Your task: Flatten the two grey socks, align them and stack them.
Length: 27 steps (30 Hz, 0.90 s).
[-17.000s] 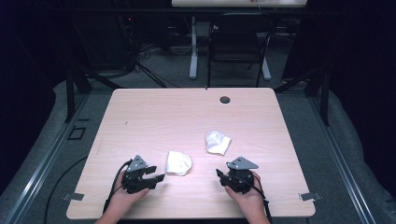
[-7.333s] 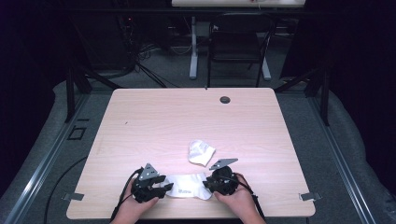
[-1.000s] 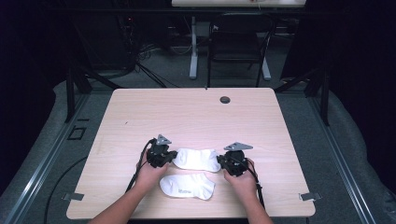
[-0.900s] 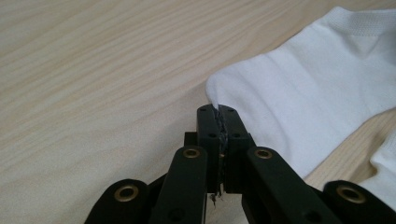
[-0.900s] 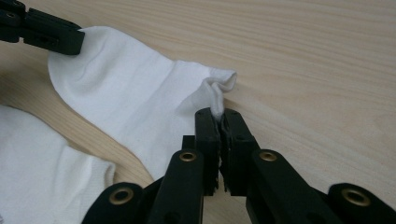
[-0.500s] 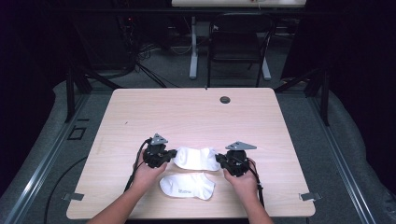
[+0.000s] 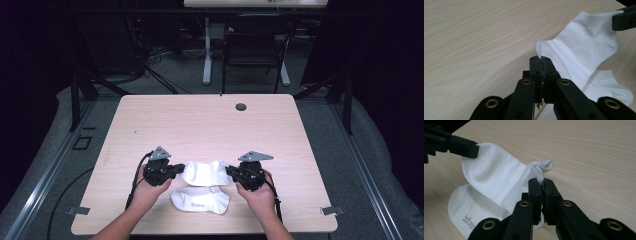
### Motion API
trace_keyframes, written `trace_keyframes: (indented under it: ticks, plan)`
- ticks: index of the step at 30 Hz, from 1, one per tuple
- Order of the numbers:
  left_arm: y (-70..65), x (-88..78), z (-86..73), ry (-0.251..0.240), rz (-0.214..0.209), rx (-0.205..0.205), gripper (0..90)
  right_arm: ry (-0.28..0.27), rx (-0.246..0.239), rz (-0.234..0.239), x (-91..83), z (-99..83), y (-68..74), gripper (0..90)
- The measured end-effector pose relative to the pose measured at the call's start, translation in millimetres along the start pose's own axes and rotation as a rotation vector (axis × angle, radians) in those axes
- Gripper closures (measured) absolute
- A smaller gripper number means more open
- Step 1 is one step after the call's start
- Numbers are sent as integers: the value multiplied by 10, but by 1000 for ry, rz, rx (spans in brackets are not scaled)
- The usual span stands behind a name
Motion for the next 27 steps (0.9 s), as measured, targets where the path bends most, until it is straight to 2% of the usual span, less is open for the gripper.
trace_keyframes:
  ticks: [6, 12, 14, 19, 27]
  plan:
    - [-43, -107, -99, 5, -16, 4, 890, 19, -32, 5, -53, -49, 112, 865]
    - [-56, -180, -187, 16, -20, 2, 889, 24, -30, 12, -111, -120, 185, 866]
    - [-69, -219, -235, 13, -25, -16, 889, 21, -28, 14, -134, -141, 203, 865]
    - [-90, -270, -306, 19, -37, -12, 889, 29, -27, 17, -188, -187, 241, 865]
    - [-142, -327, -444, 26, -39, -11, 889, 43, -49, 33, -222, -309, 386, 865]
Point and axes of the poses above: each handheld gripper's, and its own axes: x roughly forward along the jaws, z roughly out of its top, y roughly to its left, the point moved 2 cm from there along x, roughly forward along the jaws, and after that the axes turned 7 degrees about -x, right-handed, at the moved point
